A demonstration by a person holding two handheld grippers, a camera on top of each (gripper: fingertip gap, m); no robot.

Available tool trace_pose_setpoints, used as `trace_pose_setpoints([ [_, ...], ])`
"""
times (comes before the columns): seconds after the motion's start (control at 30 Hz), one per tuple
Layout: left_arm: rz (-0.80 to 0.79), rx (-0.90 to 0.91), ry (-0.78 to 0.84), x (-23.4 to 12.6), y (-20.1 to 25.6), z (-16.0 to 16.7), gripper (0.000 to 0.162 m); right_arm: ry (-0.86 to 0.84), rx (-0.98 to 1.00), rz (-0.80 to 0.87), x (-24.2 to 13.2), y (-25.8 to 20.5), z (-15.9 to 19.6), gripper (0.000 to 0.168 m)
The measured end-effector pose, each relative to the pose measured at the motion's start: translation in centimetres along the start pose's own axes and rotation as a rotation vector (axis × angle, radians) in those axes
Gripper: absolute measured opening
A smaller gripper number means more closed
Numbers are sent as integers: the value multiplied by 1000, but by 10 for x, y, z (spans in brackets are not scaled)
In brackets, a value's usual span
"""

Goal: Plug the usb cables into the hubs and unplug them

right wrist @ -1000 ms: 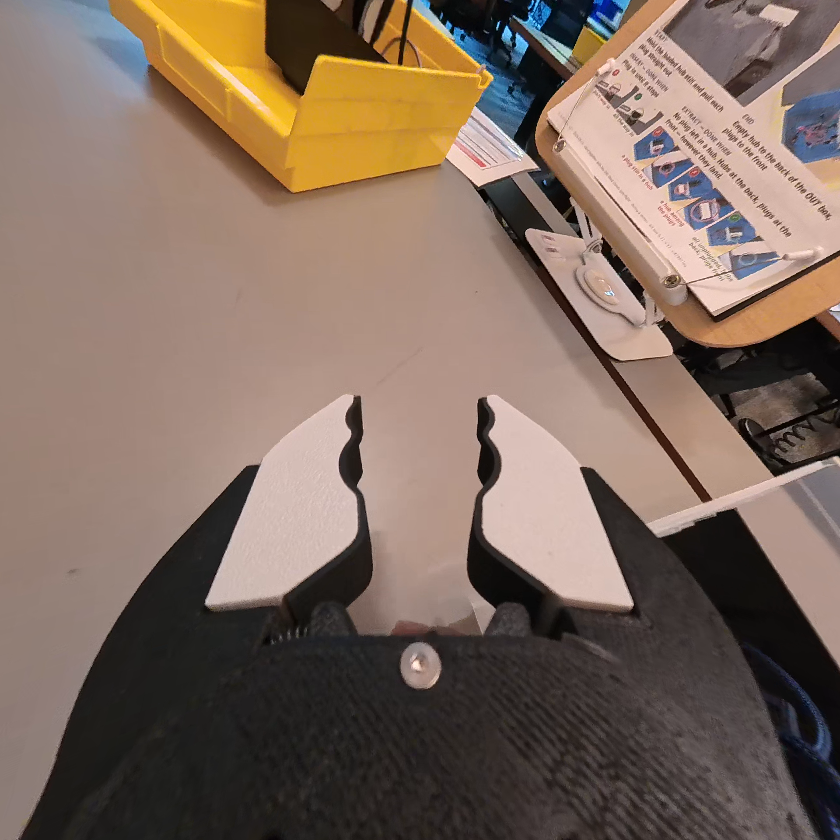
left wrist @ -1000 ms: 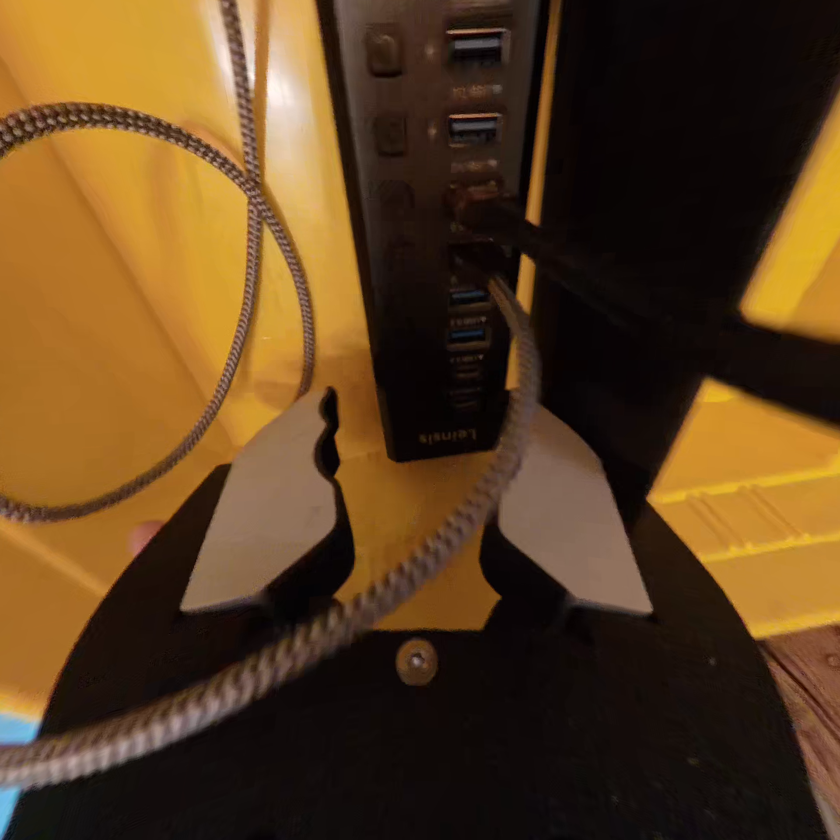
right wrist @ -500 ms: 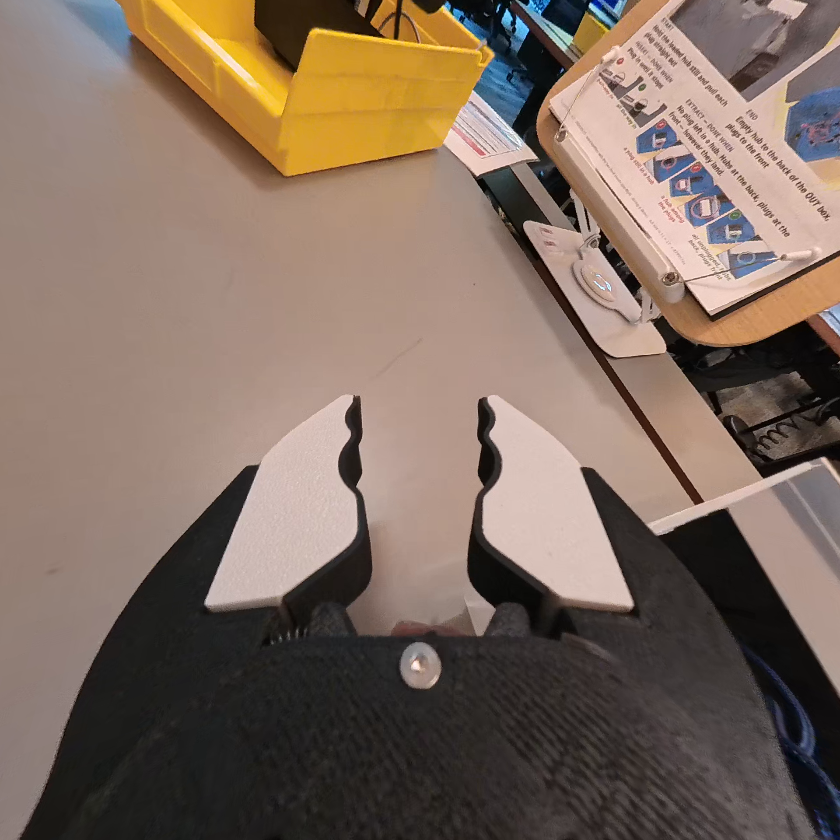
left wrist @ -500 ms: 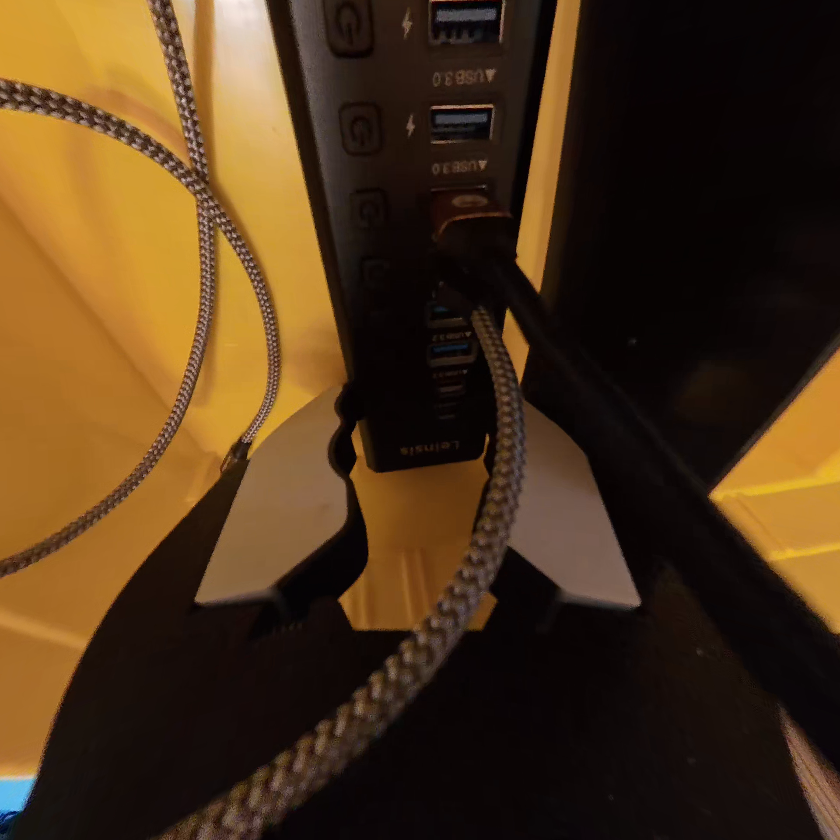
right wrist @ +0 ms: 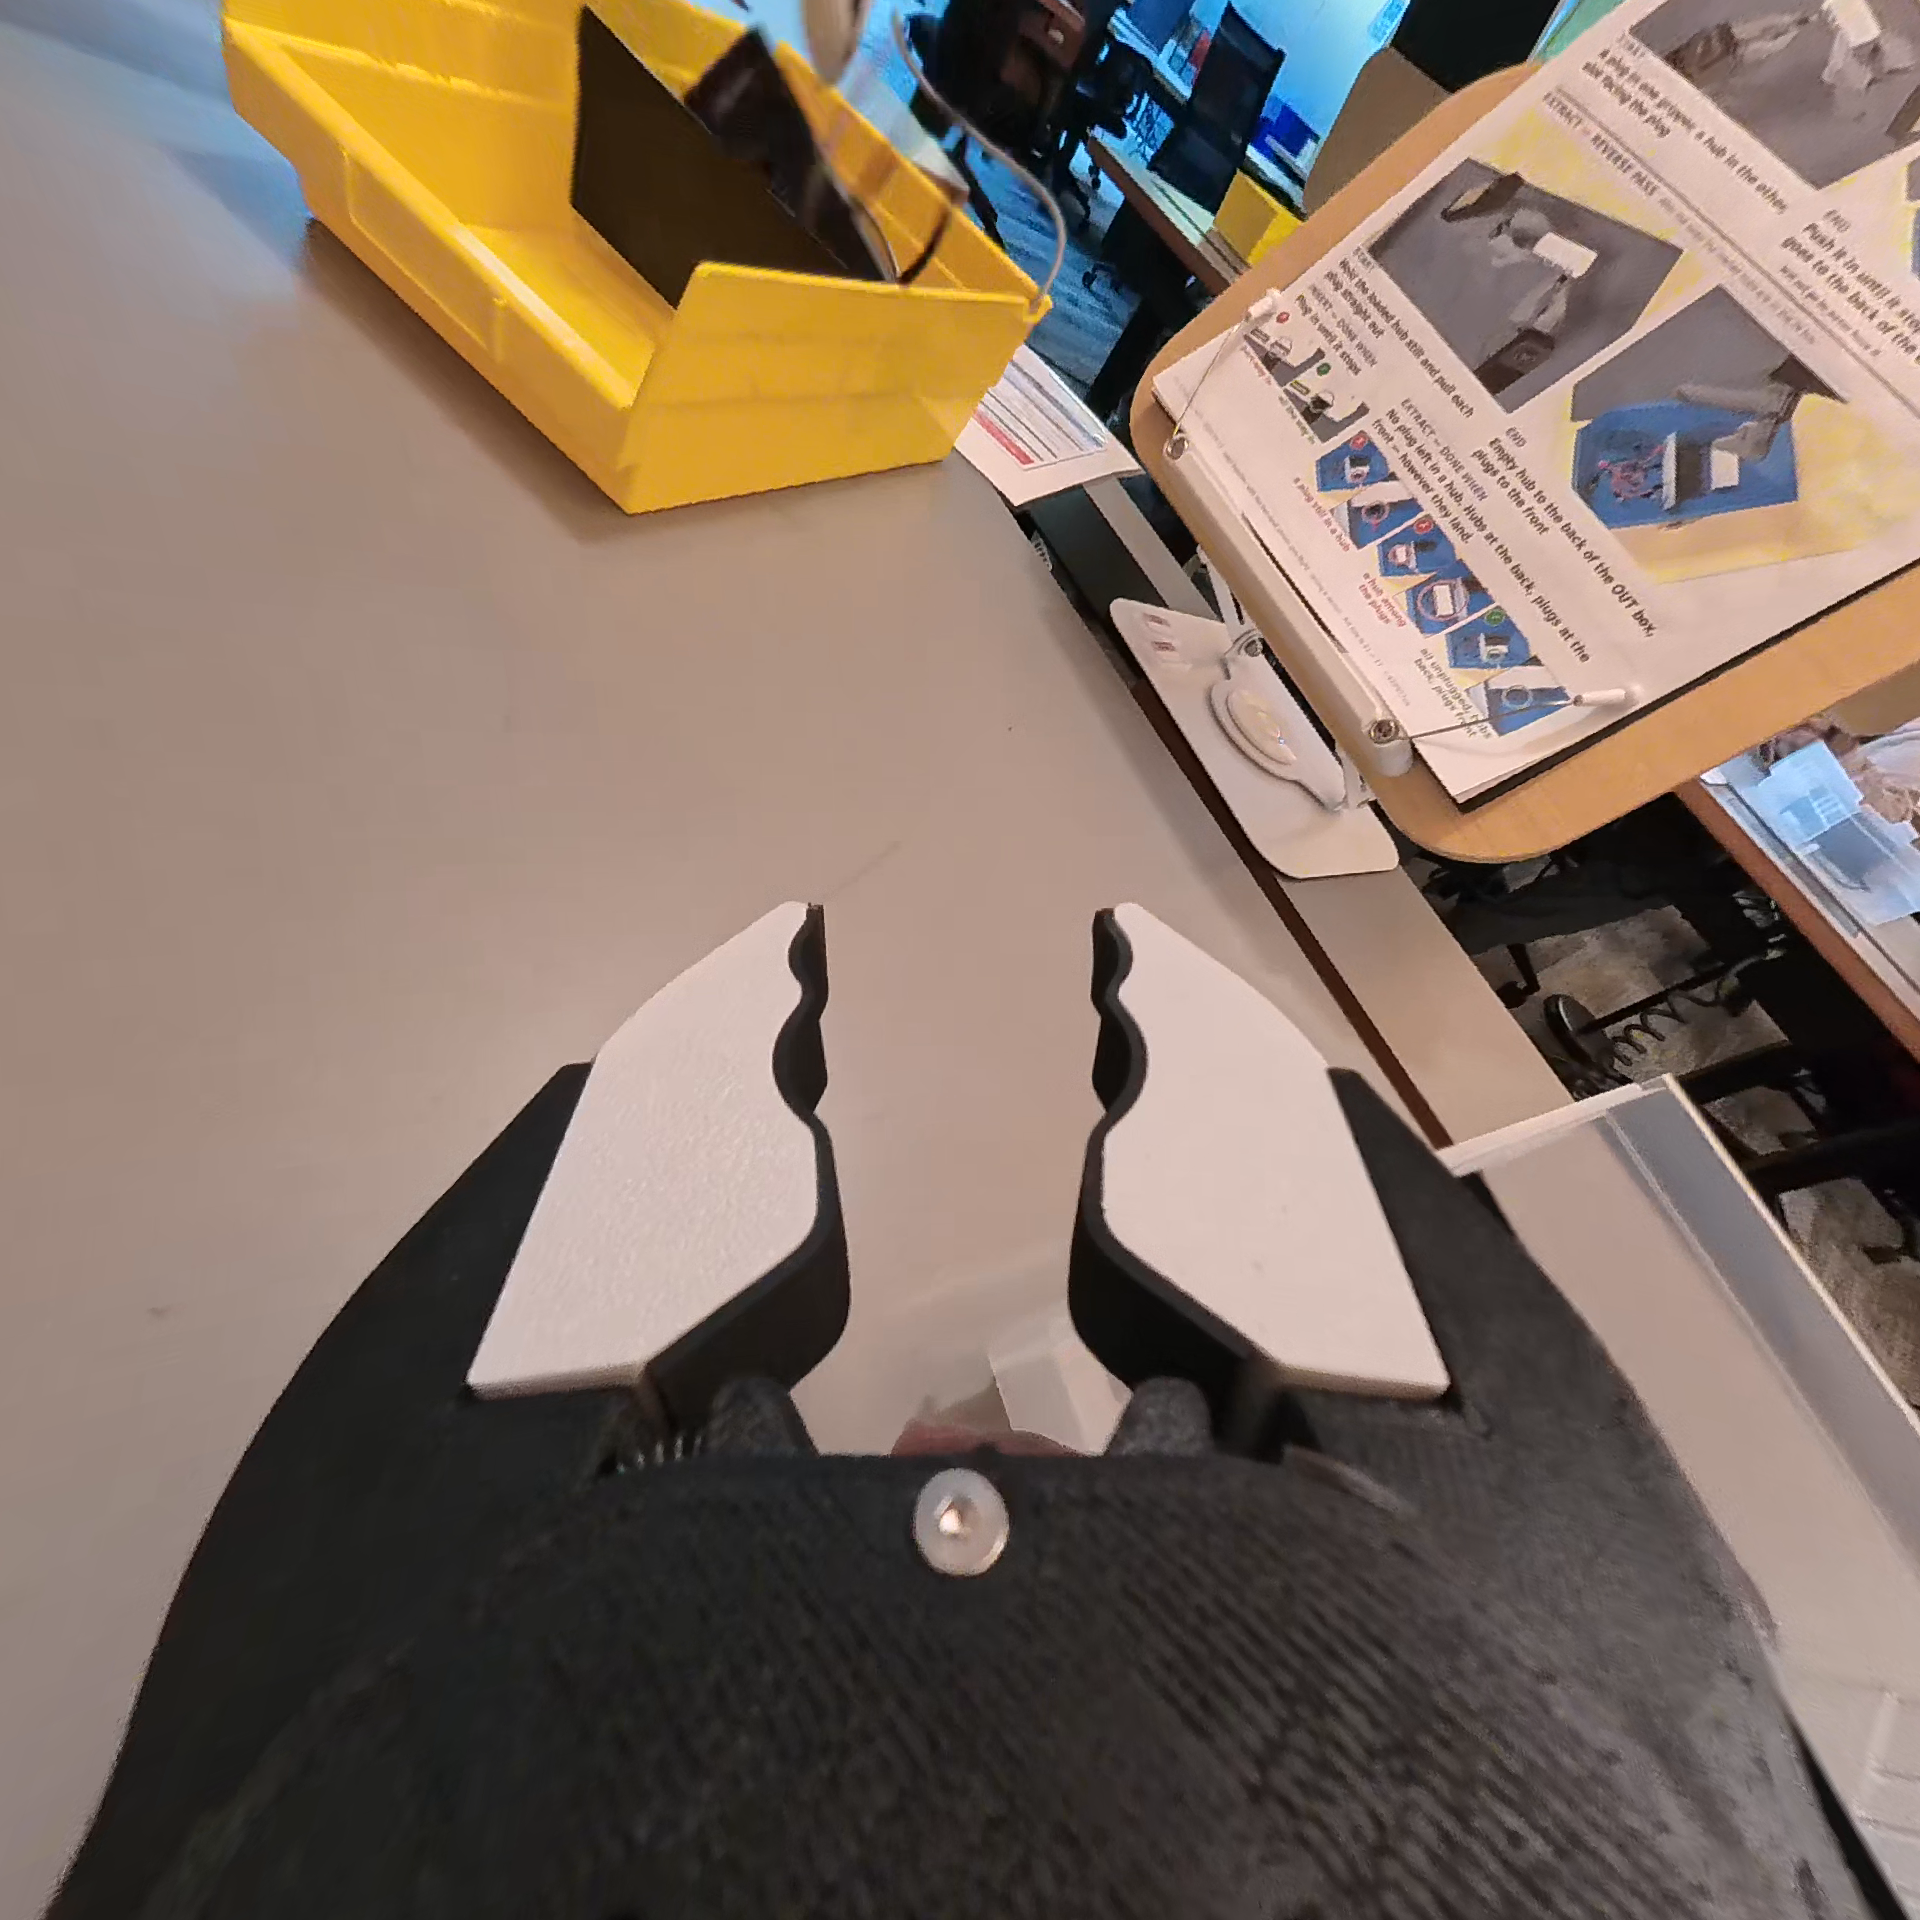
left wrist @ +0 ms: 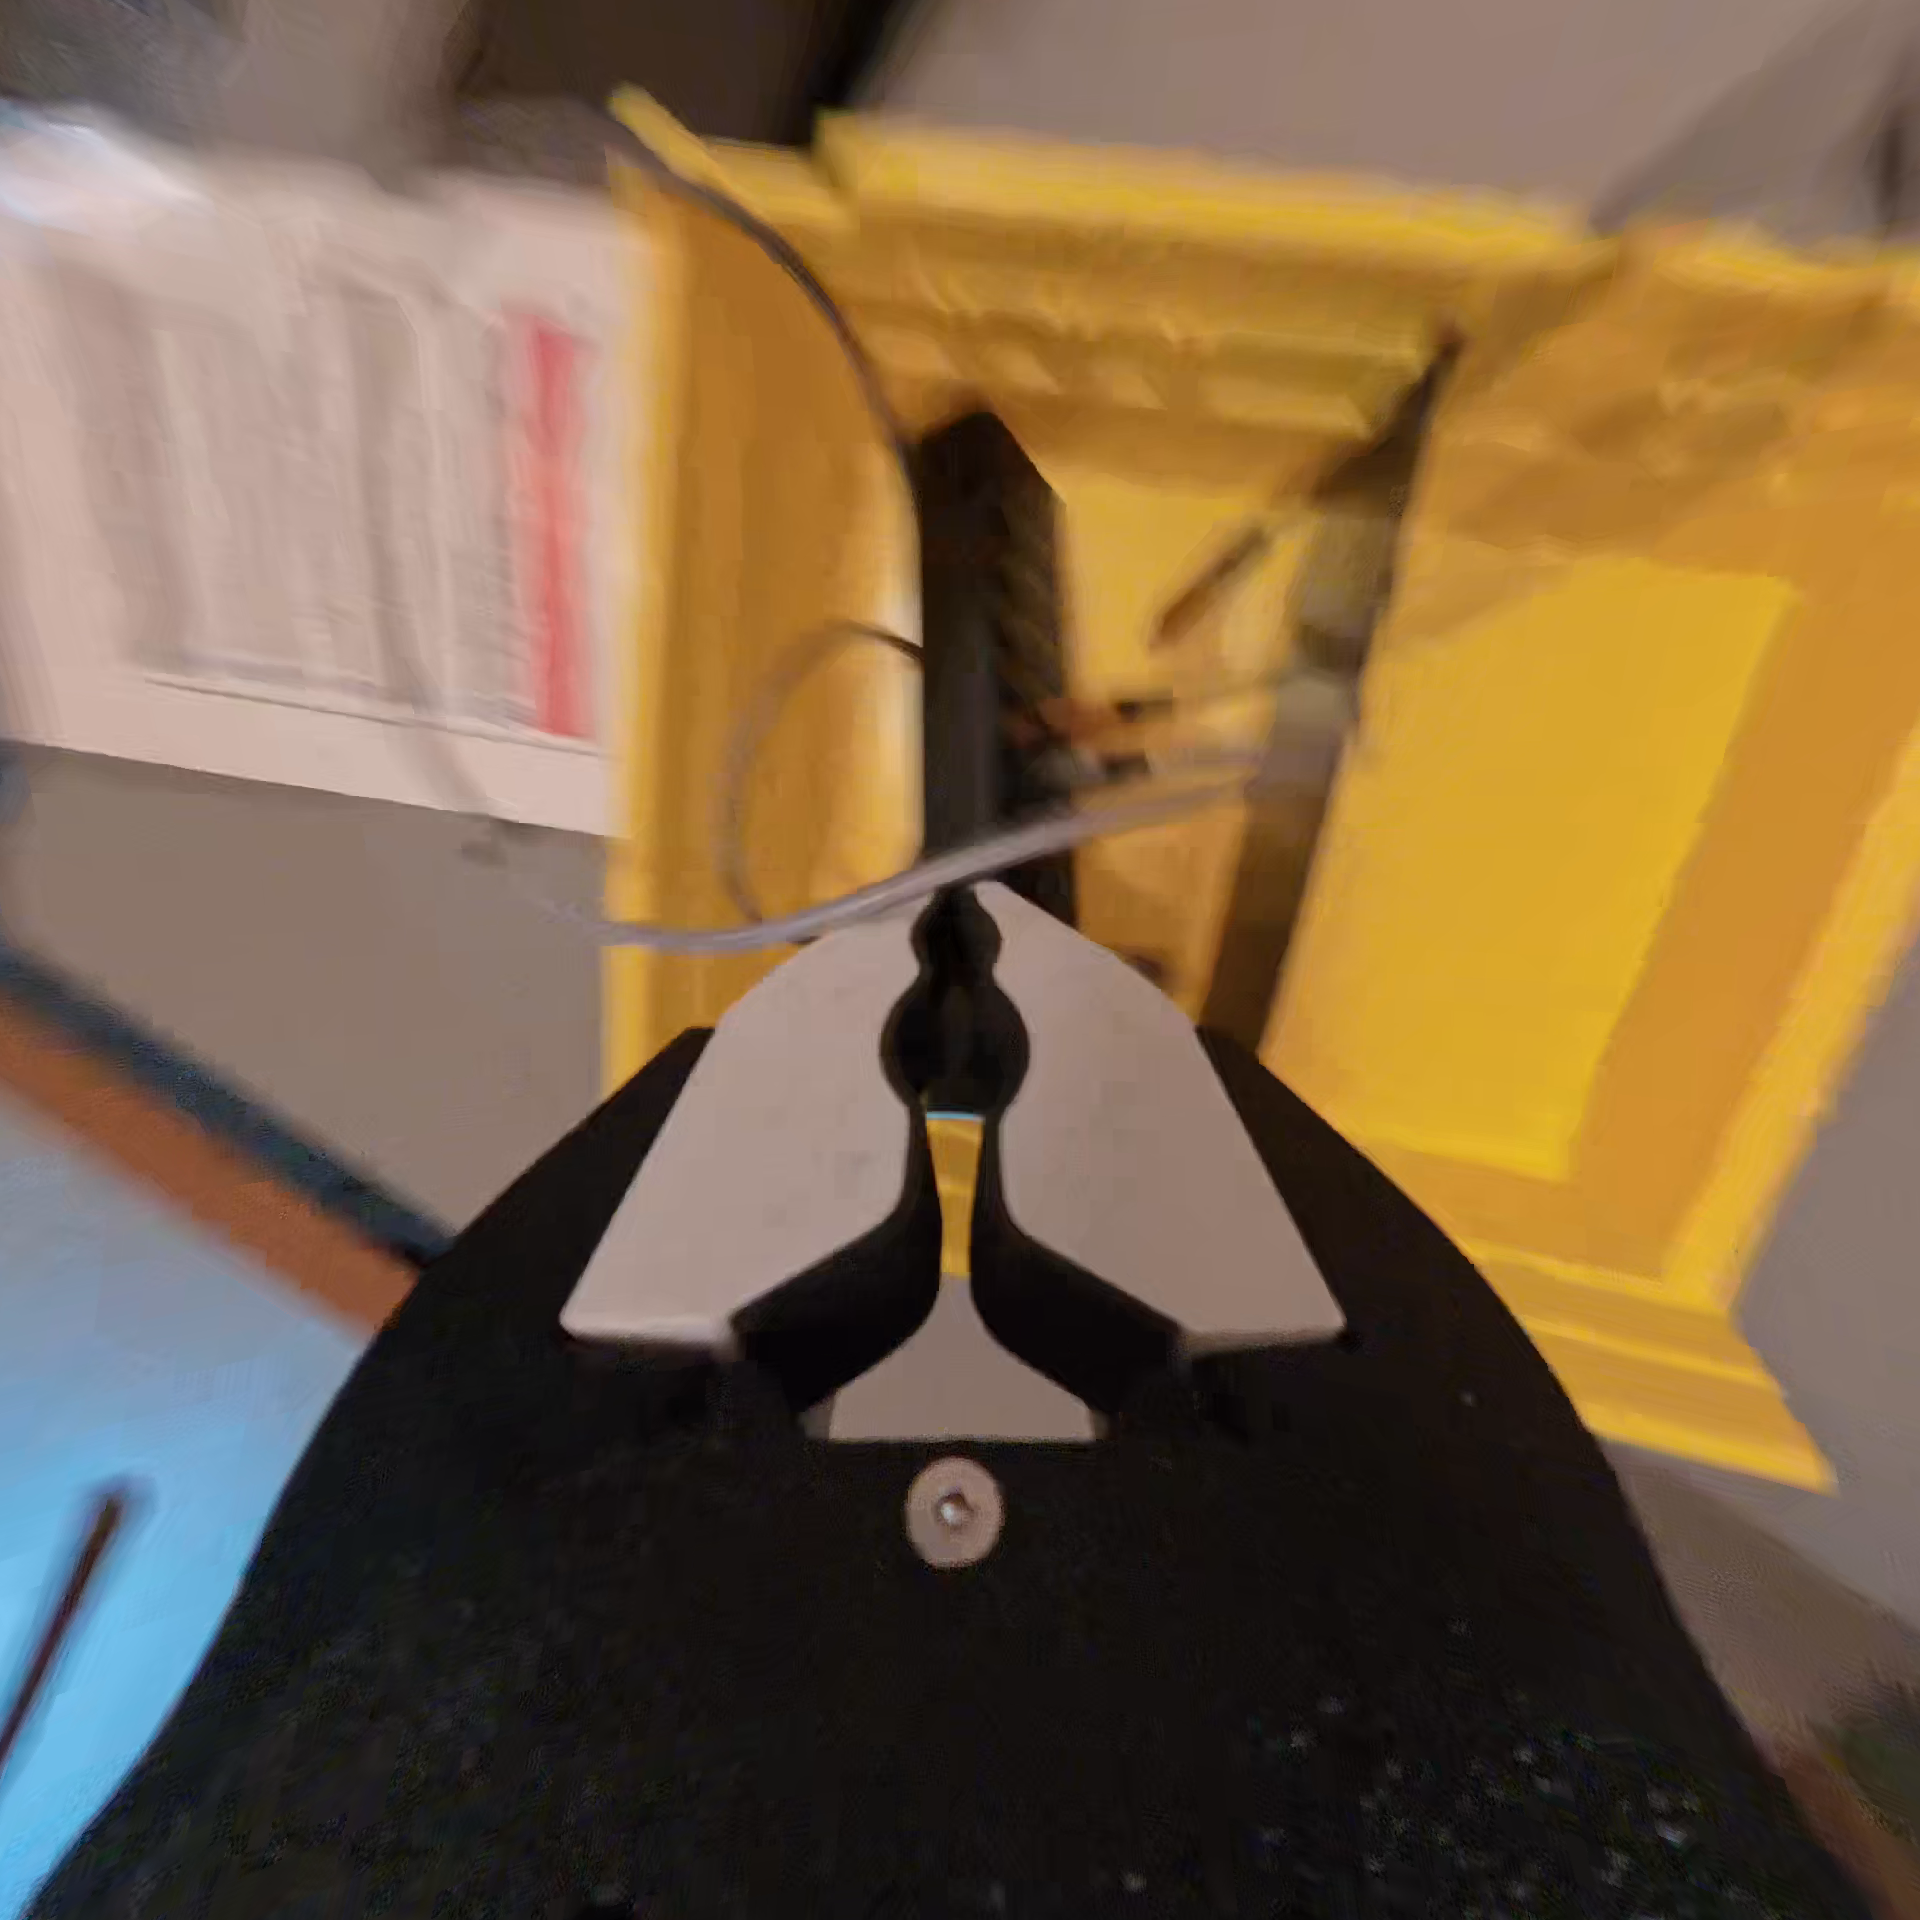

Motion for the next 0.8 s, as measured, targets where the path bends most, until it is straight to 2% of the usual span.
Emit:
trace_pose_setpoints([
  [0.03,-75,37,51,-14,-6,-7,0,4,-3,1,-1,0,-2,49],
  [0.07,-139,96,17,-23,-9,-5,0,10,-4,2,-1,0,-3,49],
  [0.17,-77,155,-51,-22,7,5,0,16,-12,1,-4,-1,-7,49],
  [0.2,-91,159,-75,-16,6,10,0,11,-23,0,-5,-2,-8,49],
  [0.27,-105,163,-173,3,5,30,18,0,-41,-2,-6,-3,-8,50],
  [0.37,-104,141,-308,41,7,55,31,3,-48,-1,-9,-4,-10,50],
  [0.57,-69,160,-339,77,13,47,52,17,-45,4,-13,-3,-12,50],
  [0.67,-96,168,-388,73,0,52,64,0,-38,6,-14,-2,-6,50],
  [0.73,-124,175,-389,64,-9,53,64,-4,-33,3,-13,-2,-3,50],
  [0.8,-80,185,-359,57,-7,53,64,8,-23,0,-12,-2,-3,50],
])
Point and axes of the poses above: each gripper's, where its closed fingertips meet, x out along the fingers, z out of its underside, y = z × x across the jaws, the point moved 2 cm from there along -x, back along the fingers
